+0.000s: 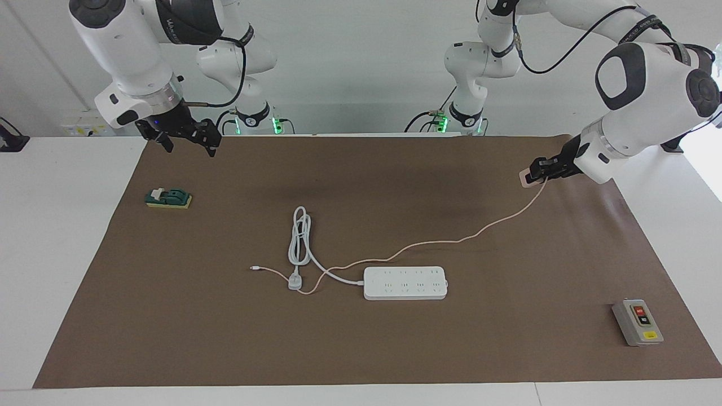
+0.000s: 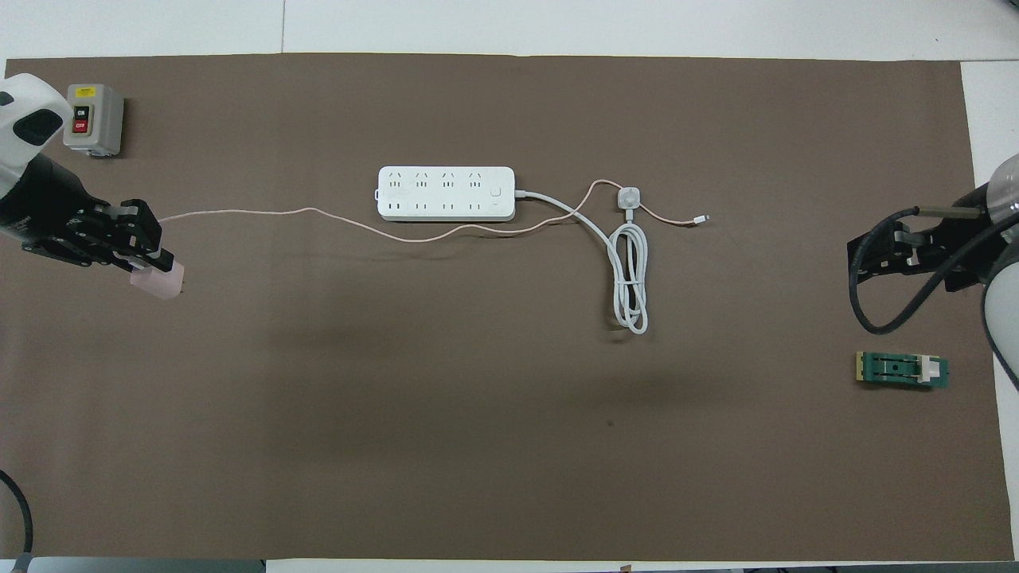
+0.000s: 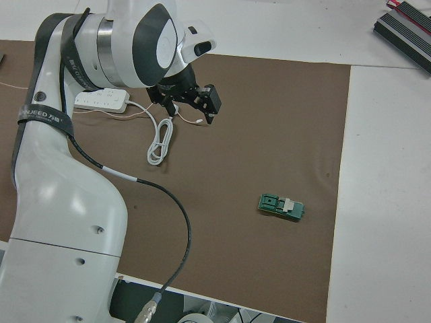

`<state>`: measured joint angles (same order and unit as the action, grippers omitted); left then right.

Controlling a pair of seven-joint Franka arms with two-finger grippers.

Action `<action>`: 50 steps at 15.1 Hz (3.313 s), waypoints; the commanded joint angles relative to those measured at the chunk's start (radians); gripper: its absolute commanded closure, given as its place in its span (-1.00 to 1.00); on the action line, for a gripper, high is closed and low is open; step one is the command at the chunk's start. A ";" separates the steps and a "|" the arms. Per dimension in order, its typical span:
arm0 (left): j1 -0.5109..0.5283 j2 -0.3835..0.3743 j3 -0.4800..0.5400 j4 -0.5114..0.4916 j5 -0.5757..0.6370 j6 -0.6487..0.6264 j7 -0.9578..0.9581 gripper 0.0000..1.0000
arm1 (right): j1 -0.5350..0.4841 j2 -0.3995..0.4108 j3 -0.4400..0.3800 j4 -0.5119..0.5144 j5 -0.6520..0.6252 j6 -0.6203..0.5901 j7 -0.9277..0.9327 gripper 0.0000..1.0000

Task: Plug charger into power strip
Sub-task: 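Bring the pink plug with the left gripper to the power strip's end socket, then push the pink plug into the power strip socket with the left gripper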

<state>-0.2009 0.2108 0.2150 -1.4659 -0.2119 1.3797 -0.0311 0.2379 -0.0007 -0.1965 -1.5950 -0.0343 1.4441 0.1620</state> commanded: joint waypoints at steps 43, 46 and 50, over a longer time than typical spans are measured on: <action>-0.377 0.388 0.006 0.098 0.170 0.591 -1.810 1.00 | -0.026 -0.018 -0.098 -0.007 0.071 -0.008 -0.015 -1.00; -0.377 0.386 0.004 0.095 0.167 0.610 -1.808 1.00 | -0.026 -0.019 -0.098 -0.007 0.071 -0.008 -0.015 -1.00; -0.379 0.388 0.004 0.070 0.169 0.630 -1.802 1.00 | -0.026 -0.018 -0.098 -0.007 0.071 -0.008 -0.015 -1.00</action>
<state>-0.5713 0.5873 0.2113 -1.3921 -0.0619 1.9861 -1.8265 0.2195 -0.0053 -0.2964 -1.5928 0.0205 1.4427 0.1565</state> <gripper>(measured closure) 0.683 0.000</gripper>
